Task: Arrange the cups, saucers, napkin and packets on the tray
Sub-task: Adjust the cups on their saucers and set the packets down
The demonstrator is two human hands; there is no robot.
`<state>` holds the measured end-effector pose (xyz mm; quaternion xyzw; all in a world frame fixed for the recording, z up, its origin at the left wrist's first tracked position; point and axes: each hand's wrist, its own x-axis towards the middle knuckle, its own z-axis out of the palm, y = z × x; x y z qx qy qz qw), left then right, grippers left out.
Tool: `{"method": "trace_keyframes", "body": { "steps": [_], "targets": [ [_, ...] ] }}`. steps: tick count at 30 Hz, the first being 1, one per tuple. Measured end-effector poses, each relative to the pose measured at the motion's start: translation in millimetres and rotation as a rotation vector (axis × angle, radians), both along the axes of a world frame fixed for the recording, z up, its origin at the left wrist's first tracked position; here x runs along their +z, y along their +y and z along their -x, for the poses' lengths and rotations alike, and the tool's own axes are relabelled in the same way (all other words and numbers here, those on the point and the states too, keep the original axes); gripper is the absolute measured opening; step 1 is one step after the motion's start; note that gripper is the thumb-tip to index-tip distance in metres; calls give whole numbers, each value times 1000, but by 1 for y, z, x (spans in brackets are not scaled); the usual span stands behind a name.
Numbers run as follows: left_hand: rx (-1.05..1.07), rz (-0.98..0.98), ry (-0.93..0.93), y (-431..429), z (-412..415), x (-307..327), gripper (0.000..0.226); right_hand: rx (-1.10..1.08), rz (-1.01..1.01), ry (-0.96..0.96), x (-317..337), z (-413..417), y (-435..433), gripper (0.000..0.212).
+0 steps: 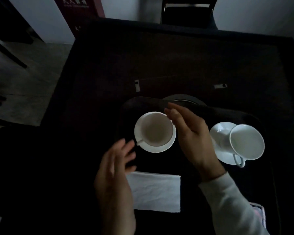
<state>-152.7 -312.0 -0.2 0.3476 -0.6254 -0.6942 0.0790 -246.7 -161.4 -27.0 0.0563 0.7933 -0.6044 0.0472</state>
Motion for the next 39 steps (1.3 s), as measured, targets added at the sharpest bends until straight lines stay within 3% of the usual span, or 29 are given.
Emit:
{"method": "trace_keyframes", "body": {
  "steps": [6,9,18,23,28,32,34,37,39],
  "targets": [
    [82,-497,-147,45,-11,2,52,197,-100,-105,1,35,-7,35],
    [99,-589,-134,50,-7,3,45,242,-129,-112,2,36,-4,30],
    [51,-536,-94,50,-9,-6,52,203,-89,-247,-15,38,1,26],
    [179,-475,-133,53,3,-18,34,194,43,-296,-18,40,6,26],
    [179,-446,-124,59,11,-28,47,202,58,-297,-20,40,7,33],
    [174,-419,-134,57,12,-36,22,177,64,-305,-21,38,5,50],
    [164,-403,-130,56,13,-36,12,159,82,-308,-22,36,5,45],
    [154,-374,-118,54,16,-35,16,112,91,-283,-24,32,4,26],
    [136,-362,-106,50,18,-35,16,79,87,-276,-25,28,4,26]
  ]
}}
